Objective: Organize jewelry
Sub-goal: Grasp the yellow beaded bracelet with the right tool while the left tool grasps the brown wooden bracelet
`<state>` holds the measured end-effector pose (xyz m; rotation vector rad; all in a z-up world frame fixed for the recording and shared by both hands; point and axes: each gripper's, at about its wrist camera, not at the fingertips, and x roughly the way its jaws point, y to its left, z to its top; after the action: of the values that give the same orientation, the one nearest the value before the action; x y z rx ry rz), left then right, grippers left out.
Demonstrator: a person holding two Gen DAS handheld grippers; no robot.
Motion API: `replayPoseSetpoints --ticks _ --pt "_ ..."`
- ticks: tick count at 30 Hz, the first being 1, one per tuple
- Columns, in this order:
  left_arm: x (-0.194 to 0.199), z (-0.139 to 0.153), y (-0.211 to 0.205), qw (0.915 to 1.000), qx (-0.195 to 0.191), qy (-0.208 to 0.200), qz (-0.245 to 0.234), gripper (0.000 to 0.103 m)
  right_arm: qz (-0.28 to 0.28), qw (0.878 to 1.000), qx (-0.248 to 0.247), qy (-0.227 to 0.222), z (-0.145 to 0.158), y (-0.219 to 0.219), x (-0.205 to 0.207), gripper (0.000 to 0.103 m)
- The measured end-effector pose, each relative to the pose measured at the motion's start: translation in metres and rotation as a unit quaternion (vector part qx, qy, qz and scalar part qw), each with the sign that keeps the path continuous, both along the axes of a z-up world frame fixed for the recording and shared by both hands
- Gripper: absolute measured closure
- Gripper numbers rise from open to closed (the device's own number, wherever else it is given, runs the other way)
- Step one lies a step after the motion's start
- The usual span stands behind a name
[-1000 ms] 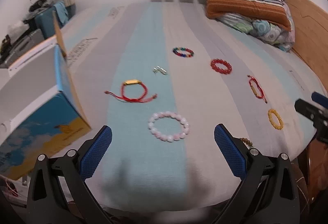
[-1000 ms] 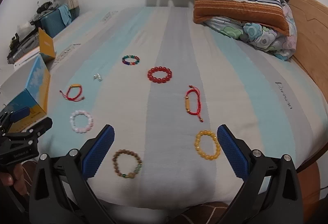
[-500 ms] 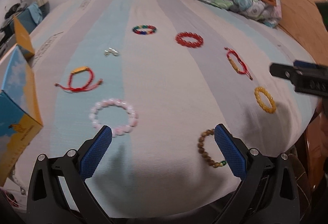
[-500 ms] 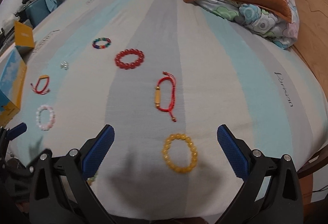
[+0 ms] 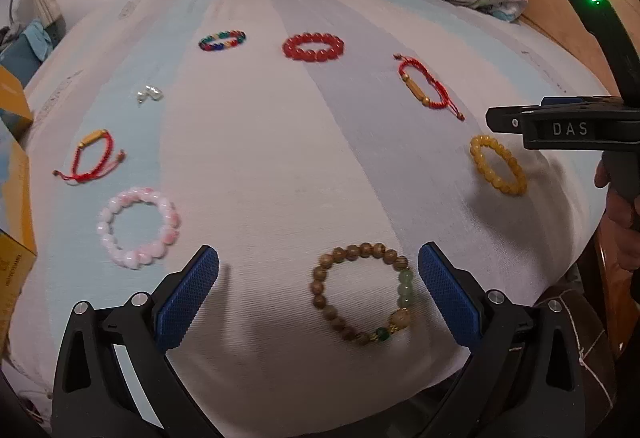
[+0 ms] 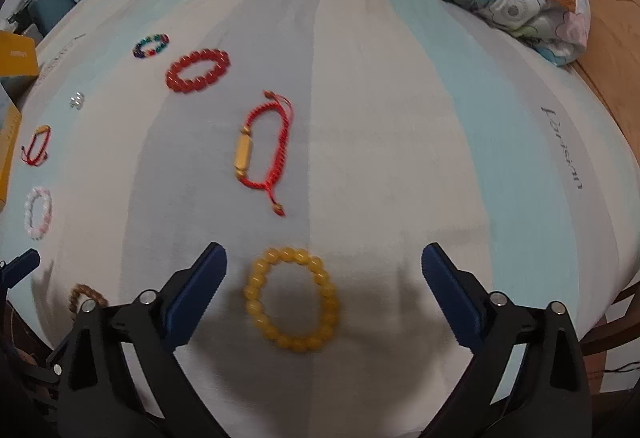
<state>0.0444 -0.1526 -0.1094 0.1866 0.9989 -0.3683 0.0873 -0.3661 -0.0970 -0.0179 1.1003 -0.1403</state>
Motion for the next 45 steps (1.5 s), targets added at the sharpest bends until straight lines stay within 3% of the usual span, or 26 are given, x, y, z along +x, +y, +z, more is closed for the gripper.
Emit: replayPoseSetpoints --ticks 5,10,15,24,28,31,33,34,35,45 --pt "0.002 -0.013 -0.006 0.9998 -0.002 0.017 0.005 0.006 -0.002 1.000 0.004 0.019 -0.013 -0.008 -0.003 0.023" --pt "0.003 -0.020 -0.006 0.9998 0.004 0.020 0.008 0.006 0.001 0.999 0.006 0.042 -0.029 -0.010 -0.006 0.041" --pt "0.002 -0.023 -0.008 0.9997 0.018 0.014 0.008 0.012 0.011 0.999 0.002 0.047 -0.039 -0.006 -0.008 0.050" --pt "0.001 -0.021 -0.002 0.9994 0.030 0.010 0.011 0.034 0.018 0.999 0.028 0.030 -0.042 -0.004 -0.016 0.077" --pt "0.002 -0.018 0.007 0.9993 0.026 0.014 0.023 0.054 0.017 0.999 0.032 0.022 -0.042 -0.002 -0.019 0.092" --pt "0.004 -0.015 0.014 0.9993 0.019 0.021 0.026 0.073 0.012 0.999 0.042 0.018 -0.040 -0.005 -0.019 0.093" --pt "0.004 -0.014 0.016 0.9994 0.022 0.017 0.021 0.080 0.010 0.999 0.042 0.015 -0.038 -0.007 -0.017 0.094" --pt "0.004 -0.013 0.018 0.9994 0.020 0.020 0.019 0.094 0.009 0.999 0.042 0.012 -0.037 -0.007 -0.018 0.094" --pt "0.004 -0.012 0.019 0.9994 0.018 0.023 0.017 0.101 0.008 0.999 0.043 0.010 -0.036 -0.007 -0.019 0.094" --pt "0.001 0.000 0.022 0.9996 0.001 0.028 0.005 0.103 0.002 0.998 0.057 -0.023 -0.013 -0.004 -0.028 0.094"
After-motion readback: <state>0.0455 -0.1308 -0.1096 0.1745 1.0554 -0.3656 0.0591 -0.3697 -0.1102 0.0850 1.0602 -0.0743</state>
